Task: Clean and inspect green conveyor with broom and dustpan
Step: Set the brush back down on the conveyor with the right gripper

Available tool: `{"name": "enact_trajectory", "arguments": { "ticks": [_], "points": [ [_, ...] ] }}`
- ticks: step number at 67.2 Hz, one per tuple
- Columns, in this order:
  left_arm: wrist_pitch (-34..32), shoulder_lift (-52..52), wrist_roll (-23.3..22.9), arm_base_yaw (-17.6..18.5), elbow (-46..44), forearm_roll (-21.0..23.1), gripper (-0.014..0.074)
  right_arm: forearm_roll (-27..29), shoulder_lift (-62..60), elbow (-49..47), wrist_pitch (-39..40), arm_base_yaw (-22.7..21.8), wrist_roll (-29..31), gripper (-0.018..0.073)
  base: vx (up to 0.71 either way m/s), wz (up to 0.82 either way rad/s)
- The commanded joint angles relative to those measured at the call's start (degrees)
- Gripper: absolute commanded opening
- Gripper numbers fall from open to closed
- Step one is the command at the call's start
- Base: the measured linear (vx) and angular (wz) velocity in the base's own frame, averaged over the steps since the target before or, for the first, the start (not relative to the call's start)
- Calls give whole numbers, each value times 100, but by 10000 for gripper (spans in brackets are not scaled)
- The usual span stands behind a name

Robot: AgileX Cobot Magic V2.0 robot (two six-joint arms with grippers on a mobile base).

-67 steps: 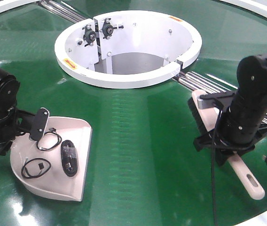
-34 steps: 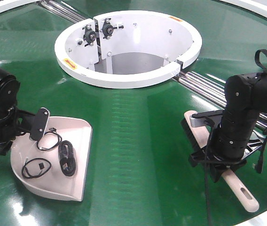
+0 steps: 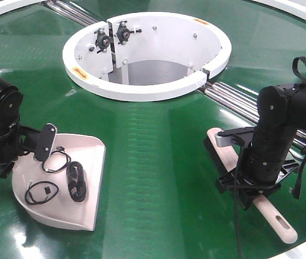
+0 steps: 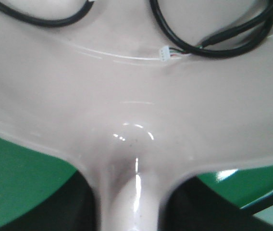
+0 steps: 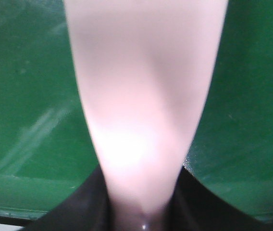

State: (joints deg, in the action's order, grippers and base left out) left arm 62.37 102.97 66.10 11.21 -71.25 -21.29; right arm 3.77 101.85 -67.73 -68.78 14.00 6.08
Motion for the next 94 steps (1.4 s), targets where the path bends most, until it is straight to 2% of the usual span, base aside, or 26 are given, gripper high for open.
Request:
{"name": "enact_trajectory", "arguments": {
  "ticks": [1, 24, 32, 38, 51, 63, 72, 82, 94],
  "points": [
    [0, -225, 20, 37, -159, 48, -6, 15, -226, -133, -137, -37, 65, 13, 0, 0],
    [-177, -225, 15, 37, -159, 122, -6, 16, -226, -133, -155, -37, 65, 35, 0, 0],
    [-187, -225, 10, 37, -159, 466, -6, -9, -226, -133, -138, -37, 65, 55, 0, 0],
    [-193, -225, 10, 37, -159, 646, -6, -40, -226, -133, -121, -37, 43, 83, 0, 0],
    [-75, -225, 10, 37, -159, 634, 23, -50, -226, -133, -99, -37, 37, 170, 0, 0],
    [121, -225, 10, 37, -159, 597, 99, -50, -226, -133, -55, -37, 37, 285, 0, 0],
    [137, -225, 10, 37, -159, 597, 190, -50, -226, -133, -14, -37, 37, 359, 0, 0],
    [210, -231, 0, 37, -159, 605, 300, -50, -226, -133, 3, -37, 42, 403, 0, 0],
    [311, -232, -12, 37, -159, 643, 413, -50, -242, -133, 3, -37, 47, 407, 0, 0]
  ]
}}
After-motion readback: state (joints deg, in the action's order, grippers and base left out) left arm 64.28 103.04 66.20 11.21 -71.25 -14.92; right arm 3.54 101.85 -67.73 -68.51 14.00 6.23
